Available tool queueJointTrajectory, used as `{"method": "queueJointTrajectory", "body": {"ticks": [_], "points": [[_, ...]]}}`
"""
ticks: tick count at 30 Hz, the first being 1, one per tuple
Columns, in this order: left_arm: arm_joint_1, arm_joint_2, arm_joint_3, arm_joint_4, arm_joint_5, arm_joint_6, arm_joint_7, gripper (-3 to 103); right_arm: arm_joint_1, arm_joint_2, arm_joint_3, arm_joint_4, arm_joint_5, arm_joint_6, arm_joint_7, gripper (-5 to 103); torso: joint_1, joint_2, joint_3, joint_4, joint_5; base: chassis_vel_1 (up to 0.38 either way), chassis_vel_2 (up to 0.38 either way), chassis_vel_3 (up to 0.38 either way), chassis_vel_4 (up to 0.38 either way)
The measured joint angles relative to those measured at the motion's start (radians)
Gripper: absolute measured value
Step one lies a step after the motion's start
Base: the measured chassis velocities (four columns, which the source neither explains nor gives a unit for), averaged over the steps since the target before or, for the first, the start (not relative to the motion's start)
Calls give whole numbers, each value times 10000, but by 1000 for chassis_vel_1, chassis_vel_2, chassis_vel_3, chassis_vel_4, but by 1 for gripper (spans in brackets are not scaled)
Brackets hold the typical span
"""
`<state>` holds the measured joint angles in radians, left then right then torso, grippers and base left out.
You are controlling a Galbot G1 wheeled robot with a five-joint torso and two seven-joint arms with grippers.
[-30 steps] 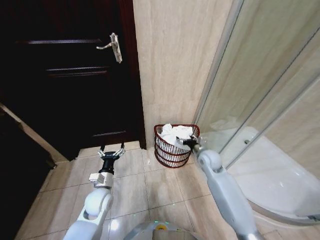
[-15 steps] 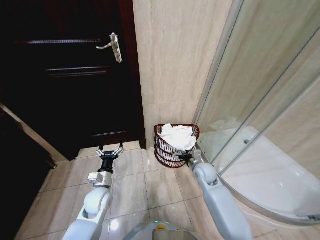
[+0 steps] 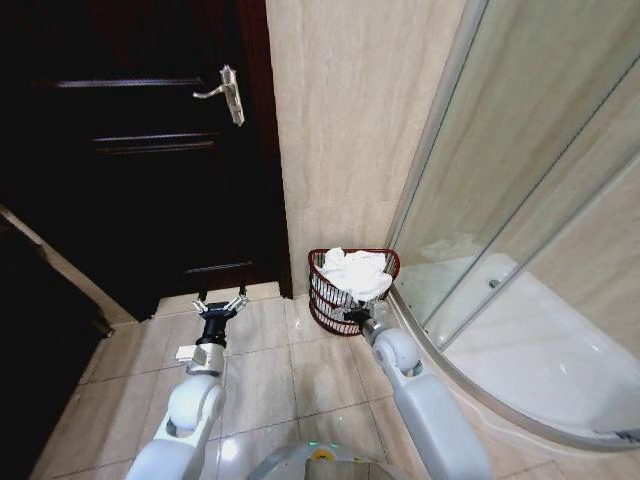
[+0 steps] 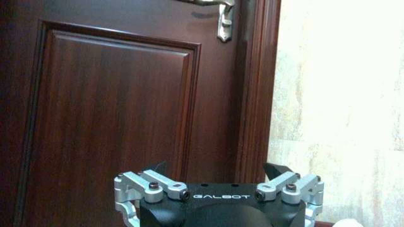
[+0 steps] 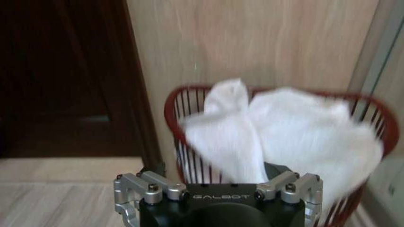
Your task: Discard the used towel into the hamper.
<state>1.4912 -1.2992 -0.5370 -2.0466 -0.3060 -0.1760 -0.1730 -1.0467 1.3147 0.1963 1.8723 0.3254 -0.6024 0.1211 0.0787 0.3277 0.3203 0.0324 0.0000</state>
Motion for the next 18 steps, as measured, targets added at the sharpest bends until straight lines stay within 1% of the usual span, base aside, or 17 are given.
{"method": "queueJointTrajectory", "body": {"ticks": [4,8,13,18], "points": [[-23,6,36,-5,26,1,4,100,108,-142,12,460,-73,-51,12,100,0,0,0,0,0,0,0,0,0],[-29,12,37,-13,28,0,5,100,266,-174,32,388,-65,-102,8,100,0,0,0,0,0,0,0,0,0],[-17,42,-6,-64,18,0,6,100,135,-48,-84,389,269,-211,219,100,0,0,0,0,0,0,0,0,0],[-25,67,-28,-82,-21,0,9,100,-39,141,-291,78,92,114,215,100,0,0,0,0,1,0,0,0,0]]}}
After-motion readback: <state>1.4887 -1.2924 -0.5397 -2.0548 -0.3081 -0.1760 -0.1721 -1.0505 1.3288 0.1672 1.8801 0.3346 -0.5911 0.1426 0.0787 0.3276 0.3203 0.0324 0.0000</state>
